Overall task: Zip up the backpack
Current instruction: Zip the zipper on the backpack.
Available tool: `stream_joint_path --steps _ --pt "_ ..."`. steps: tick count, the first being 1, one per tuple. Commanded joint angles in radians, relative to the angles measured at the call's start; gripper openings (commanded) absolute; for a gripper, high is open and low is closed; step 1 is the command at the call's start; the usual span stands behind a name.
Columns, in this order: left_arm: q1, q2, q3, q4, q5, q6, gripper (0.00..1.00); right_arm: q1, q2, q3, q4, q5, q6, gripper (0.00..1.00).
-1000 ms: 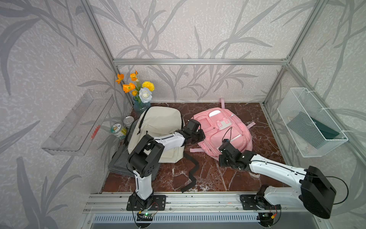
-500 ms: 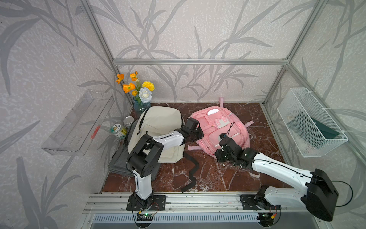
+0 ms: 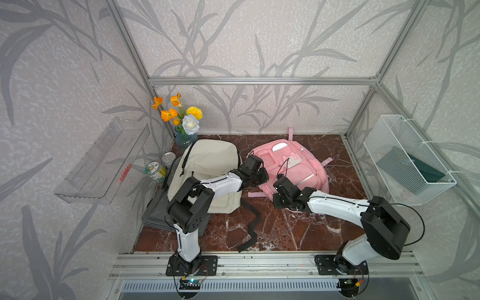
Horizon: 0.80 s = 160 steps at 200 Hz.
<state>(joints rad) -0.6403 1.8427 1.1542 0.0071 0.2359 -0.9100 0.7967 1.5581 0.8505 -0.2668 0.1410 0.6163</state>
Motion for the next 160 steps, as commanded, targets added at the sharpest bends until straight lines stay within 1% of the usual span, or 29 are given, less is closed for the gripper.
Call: stream_joint_path --steps 1,36,56,73,76,84,100,127,130,160 --pt "-0.019 -0.062 -0.012 0.017 -0.004 0.005 0.0 -0.005 0.04 0.012 -0.039 0.088 0.003 0.3" --pt "-0.039 -0.074 -0.025 0.021 -0.015 -0.003 0.0 -0.007 0.123 0.035 -0.002 0.066 -0.01 0.31" --pt "-0.052 -0.081 -0.034 0.027 -0.017 -0.015 0.0 -0.009 0.185 0.054 -0.006 0.102 0.009 0.35" --pt "-0.057 -0.085 -0.043 0.027 -0.017 -0.024 0.0 -0.025 0.193 0.036 0.043 0.126 0.015 0.35" --pt "-0.058 -0.086 -0.046 0.027 -0.016 -0.026 0.0 -0.027 0.191 0.029 0.056 0.126 0.041 0.35" --pt "-0.058 -0.088 -0.053 0.029 -0.01 -0.034 0.0 -0.037 0.181 0.011 0.091 0.127 0.052 0.35" --pt "-0.055 -0.094 -0.074 0.036 0.024 -0.062 0.0 -0.043 0.16 -0.022 0.177 0.129 0.056 0.29" --pt "-0.055 -0.102 -0.086 0.025 0.03 -0.066 0.0 -0.042 0.154 -0.017 0.199 0.113 0.036 0.1" --pt "-0.055 -0.101 -0.084 0.021 0.028 -0.063 0.0 -0.042 0.128 -0.019 0.2 0.116 0.037 0.09" --pt "-0.038 -0.077 -0.048 -0.012 0.02 -0.026 0.0 -0.041 0.032 -0.061 0.166 0.134 0.047 0.02"
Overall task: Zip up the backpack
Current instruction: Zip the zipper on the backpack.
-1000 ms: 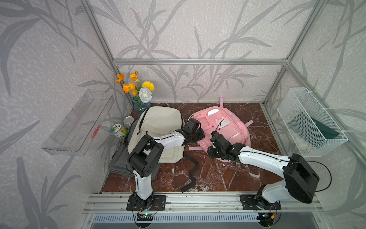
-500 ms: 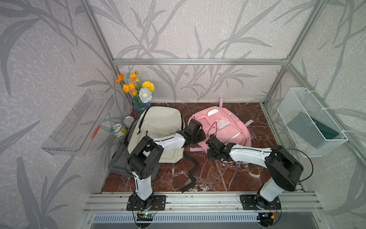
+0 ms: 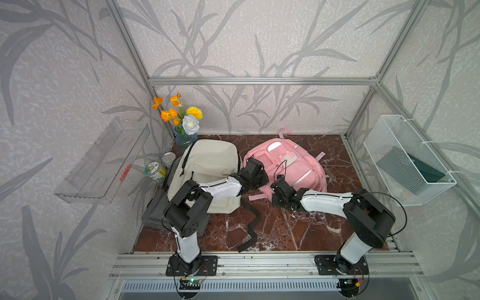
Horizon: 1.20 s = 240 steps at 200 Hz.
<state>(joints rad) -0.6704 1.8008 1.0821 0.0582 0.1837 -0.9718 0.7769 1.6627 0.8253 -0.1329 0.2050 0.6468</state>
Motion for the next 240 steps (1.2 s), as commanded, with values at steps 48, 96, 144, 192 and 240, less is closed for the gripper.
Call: stream_joint_path --steps 48,96,144,192,240 --pt "0.036 0.011 0.114 -0.114 0.051 0.095 0.0 -0.018 -0.241 -0.087 -0.146 0.07 0.025 0.0" --pt "0.07 0.066 0.174 -0.13 0.006 0.149 0.0 0.014 -0.298 -0.075 -0.365 0.015 0.077 0.0" --pt "0.084 0.13 0.208 -0.138 -0.03 0.187 0.0 0.019 -0.459 -0.061 -0.47 -0.064 0.098 0.0" --pt "0.095 0.126 0.205 -0.112 0.01 0.158 0.0 0.021 -0.468 -0.134 -0.488 -0.008 0.103 0.0" --pt "0.107 0.122 0.229 -0.14 0.01 0.181 0.0 0.013 -0.538 -0.122 -0.544 0.121 0.094 0.0"
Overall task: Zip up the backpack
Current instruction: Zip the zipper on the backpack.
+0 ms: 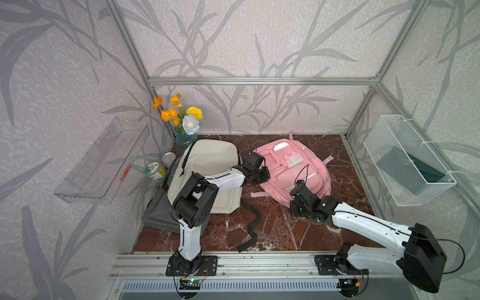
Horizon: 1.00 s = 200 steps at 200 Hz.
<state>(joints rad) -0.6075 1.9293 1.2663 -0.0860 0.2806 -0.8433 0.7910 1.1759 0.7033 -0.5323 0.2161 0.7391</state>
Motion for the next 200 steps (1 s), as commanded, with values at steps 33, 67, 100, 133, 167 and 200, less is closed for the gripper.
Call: stream_joint_path --steps 33,67,100,133,167,200 --pt "0.068 0.021 0.094 -0.021 -0.078 0.071 0.0 -0.052 -0.107 -0.028 -0.229 0.171 0.029 0.0" --pt "0.08 0.068 0.194 -0.069 -0.06 0.09 0.0 -0.07 -0.169 -0.04 -0.182 0.136 0.008 0.0" --pt "0.055 0.111 0.376 -0.267 -0.075 0.134 0.15 -0.069 -0.171 0.0 -0.026 0.01 -0.025 0.0" --pt "0.041 -0.017 0.331 -0.337 -0.021 0.078 0.56 -0.051 -0.104 0.045 0.08 -0.03 -0.034 0.0" --pt "-0.042 -0.197 0.038 -0.137 0.07 -0.088 0.61 -0.028 0.007 0.064 0.158 -0.05 -0.047 0.0" --pt "-0.14 -0.266 -0.166 0.065 0.049 -0.18 0.57 0.032 0.089 0.11 0.196 -0.039 -0.047 0.0"
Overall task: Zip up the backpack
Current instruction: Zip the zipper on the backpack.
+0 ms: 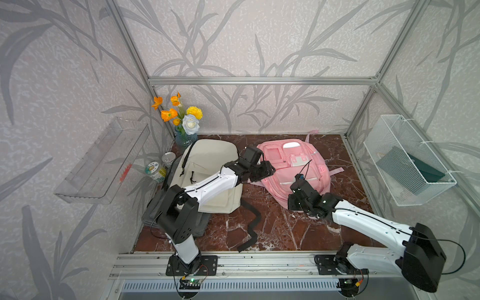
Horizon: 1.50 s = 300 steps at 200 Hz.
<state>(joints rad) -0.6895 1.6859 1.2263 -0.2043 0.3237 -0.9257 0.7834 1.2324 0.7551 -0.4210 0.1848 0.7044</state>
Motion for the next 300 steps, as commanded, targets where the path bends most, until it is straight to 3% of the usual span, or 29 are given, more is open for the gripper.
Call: stream_joint_path --steps 1,16,79,163,215,260,300 --pt "-0.06 -0.024 -0.132 0.191 0.001 -0.097 0.57 0.042 0.035 0.059 0.088 -0.008 -0.013 0.0" --pt "-0.088 -0.043 -0.187 0.23 -0.078 -0.085 0.56 0.067 0.061 0.064 0.12 -0.004 -0.004 0.0" --pt "-0.07 -0.038 -0.273 0.288 -0.134 -0.076 0.53 0.101 0.084 0.057 0.12 0.009 0.024 0.0" --pt "-0.064 0.067 -0.251 0.323 -0.059 -0.113 0.39 0.128 0.082 0.058 0.128 0.037 0.035 0.0" --pt "-0.061 -0.009 -0.323 0.285 -0.106 -0.11 0.51 0.13 0.099 0.066 0.132 0.032 0.032 0.0" --pt "-0.061 0.077 -0.306 0.381 -0.032 -0.144 0.32 0.143 0.11 0.08 0.13 0.044 0.027 0.0" --pt "-0.049 0.101 -0.265 0.337 -0.053 -0.12 0.14 0.143 0.084 0.062 0.066 0.085 0.049 0.0"
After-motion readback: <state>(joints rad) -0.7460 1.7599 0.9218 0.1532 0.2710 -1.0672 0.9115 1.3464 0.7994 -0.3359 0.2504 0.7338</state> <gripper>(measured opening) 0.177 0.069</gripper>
